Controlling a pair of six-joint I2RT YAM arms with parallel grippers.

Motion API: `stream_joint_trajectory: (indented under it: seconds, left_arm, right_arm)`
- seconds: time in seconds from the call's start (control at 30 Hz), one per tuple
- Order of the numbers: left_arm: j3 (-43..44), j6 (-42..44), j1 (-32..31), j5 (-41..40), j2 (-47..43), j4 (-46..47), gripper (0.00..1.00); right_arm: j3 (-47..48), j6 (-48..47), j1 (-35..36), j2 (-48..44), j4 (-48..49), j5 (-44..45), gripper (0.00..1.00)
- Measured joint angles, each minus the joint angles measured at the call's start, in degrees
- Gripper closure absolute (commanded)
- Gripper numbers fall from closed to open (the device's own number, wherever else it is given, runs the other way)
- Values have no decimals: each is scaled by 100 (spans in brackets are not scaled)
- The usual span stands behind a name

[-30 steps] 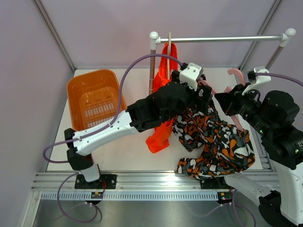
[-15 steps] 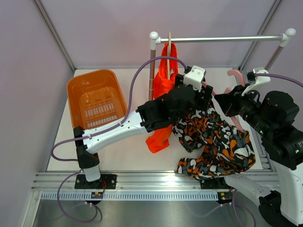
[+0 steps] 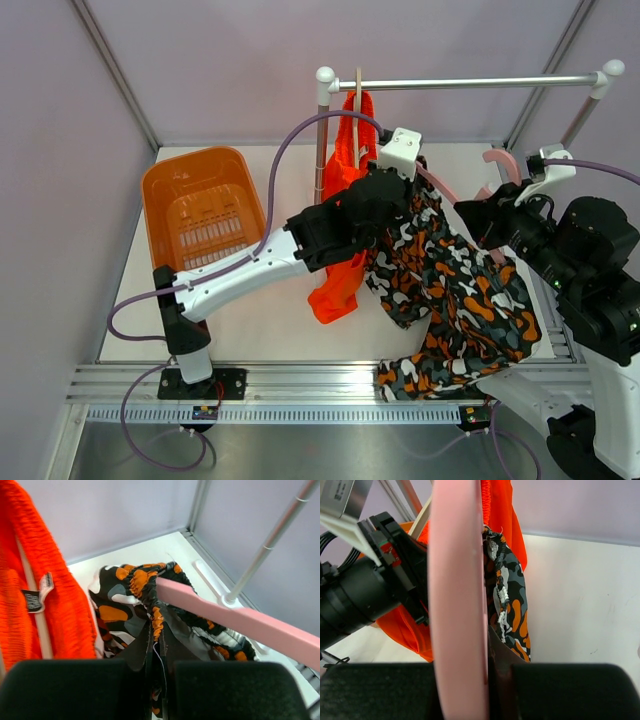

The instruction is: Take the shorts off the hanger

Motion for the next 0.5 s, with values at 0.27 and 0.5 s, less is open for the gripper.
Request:
stream_joint_trajectory:
  seconds: [0.27, 0.5]
  left_arm:
    - [2, 179, 348, -229, 0, 4, 100]
    - [35, 181, 590, -173, 2, 4, 100]
  right_arm:
    - [42, 2, 0, -96, -55, -186, 100]
    - [63, 4, 0, -219, -76, -186, 100]
